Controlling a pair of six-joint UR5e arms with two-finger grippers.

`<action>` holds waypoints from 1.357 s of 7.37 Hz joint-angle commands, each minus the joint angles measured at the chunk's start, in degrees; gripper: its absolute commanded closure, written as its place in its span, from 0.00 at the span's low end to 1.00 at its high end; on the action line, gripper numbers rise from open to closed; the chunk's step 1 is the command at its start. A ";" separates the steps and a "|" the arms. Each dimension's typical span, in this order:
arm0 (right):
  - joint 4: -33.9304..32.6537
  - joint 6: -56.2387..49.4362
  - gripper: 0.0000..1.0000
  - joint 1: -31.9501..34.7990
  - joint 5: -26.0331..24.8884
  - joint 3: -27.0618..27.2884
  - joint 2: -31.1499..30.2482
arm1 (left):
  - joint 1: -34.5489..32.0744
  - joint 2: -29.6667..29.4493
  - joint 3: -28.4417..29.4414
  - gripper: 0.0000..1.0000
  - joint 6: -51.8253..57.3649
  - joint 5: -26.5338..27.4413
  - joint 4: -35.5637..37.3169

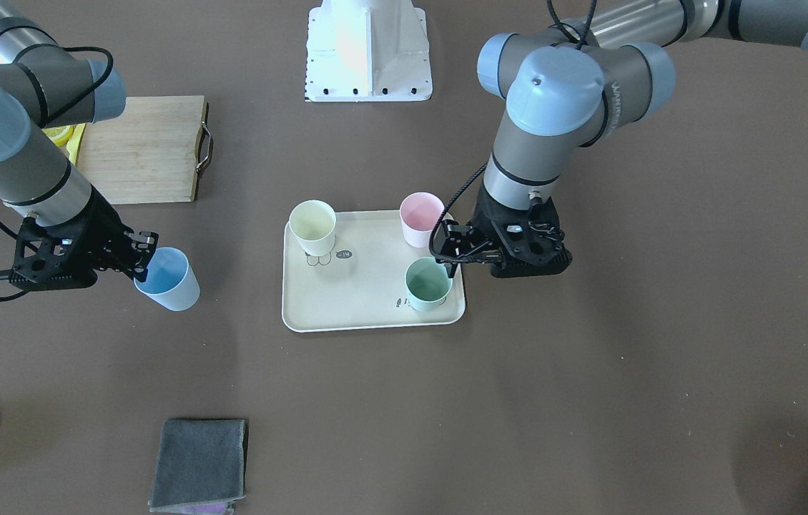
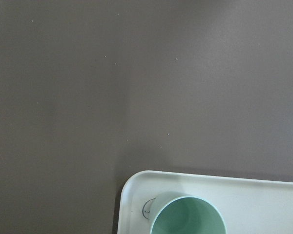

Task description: Place all cups on tray

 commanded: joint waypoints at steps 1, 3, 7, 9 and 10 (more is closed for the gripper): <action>-5.29 5.21 1.00 -2.81 -0.19 3.15 4.62 | -6.10 7.00 -4.08 0.02 10.62 -4.27 0.38; -4.86 6.66 1.00 -4.68 -2.99 -4.45 11.81 | -9.63 10.53 -4.53 0.02 17.93 -4.83 0.30; -0.14 8.23 1.00 -6.61 -3.36 -15.30 18.09 | -17.63 17.74 -5.15 0.02 32.18 -8.24 -0.06; 2.35 11.06 1.00 -9.07 -4.23 -17.59 19.06 | -19.14 18.36 -4.88 0.02 33.17 -9.92 -0.14; 2.35 11.06 1.00 -9.77 -4.24 -17.60 19.41 | -19.23 19.24 -4.88 0.02 33.35 -9.92 -0.58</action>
